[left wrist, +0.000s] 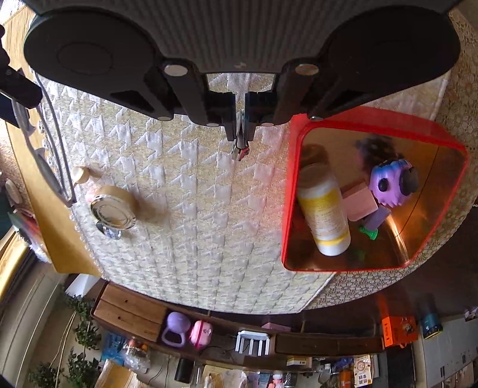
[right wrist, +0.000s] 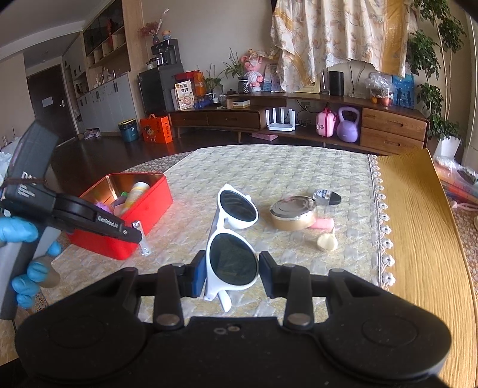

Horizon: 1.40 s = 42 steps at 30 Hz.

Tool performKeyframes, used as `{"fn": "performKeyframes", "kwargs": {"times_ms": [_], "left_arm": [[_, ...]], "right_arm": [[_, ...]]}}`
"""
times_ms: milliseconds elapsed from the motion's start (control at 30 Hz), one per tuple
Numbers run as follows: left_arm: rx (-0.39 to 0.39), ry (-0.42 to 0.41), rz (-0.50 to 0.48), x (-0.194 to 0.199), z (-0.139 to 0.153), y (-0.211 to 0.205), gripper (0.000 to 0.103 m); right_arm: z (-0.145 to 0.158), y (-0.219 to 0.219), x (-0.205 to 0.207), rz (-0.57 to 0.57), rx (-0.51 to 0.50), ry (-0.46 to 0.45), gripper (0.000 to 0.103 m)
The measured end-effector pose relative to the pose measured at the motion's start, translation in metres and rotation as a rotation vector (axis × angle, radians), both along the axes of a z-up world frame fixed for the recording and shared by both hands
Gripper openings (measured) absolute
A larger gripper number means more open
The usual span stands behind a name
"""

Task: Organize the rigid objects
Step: 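Lower clipper and sunglasses into the red tin and open both grippers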

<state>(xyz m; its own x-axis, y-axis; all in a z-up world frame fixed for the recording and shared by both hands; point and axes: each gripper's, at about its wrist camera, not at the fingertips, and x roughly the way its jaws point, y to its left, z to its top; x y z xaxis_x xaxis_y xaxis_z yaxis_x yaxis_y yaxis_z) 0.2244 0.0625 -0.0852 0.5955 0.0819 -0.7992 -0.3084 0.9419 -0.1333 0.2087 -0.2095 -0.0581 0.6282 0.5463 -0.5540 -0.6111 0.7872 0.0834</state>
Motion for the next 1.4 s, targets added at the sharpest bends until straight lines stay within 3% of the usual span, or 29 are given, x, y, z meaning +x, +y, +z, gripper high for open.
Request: {"fn": "performKeyframes", "kwargs": {"times_ms": [500,733,1033,1400], "left_arm": [[-0.069,-0.117,-0.016,-0.024,0.043,0.044,0.004],[-0.032,-0.158,0.031,-0.033,0.066,0.089,0.004],[0.041,-0.121,0.077,-0.024,0.065,0.141,0.005],[0.114,-0.039,0.119,0.01,0.036,0.181,0.005]], "right_arm": [[0.024,0.055,-0.015,0.075,-0.042,-0.064,0.036],[0.027,0.097,-0.013,0.127,-0.052,-0.076,0.036],[0.022,0.16,-0.009,0.206,-0.074,-0.064,0.036],[-0.004,0.231,0.003,0.267,-0.151,-0.065,0.036]]}}
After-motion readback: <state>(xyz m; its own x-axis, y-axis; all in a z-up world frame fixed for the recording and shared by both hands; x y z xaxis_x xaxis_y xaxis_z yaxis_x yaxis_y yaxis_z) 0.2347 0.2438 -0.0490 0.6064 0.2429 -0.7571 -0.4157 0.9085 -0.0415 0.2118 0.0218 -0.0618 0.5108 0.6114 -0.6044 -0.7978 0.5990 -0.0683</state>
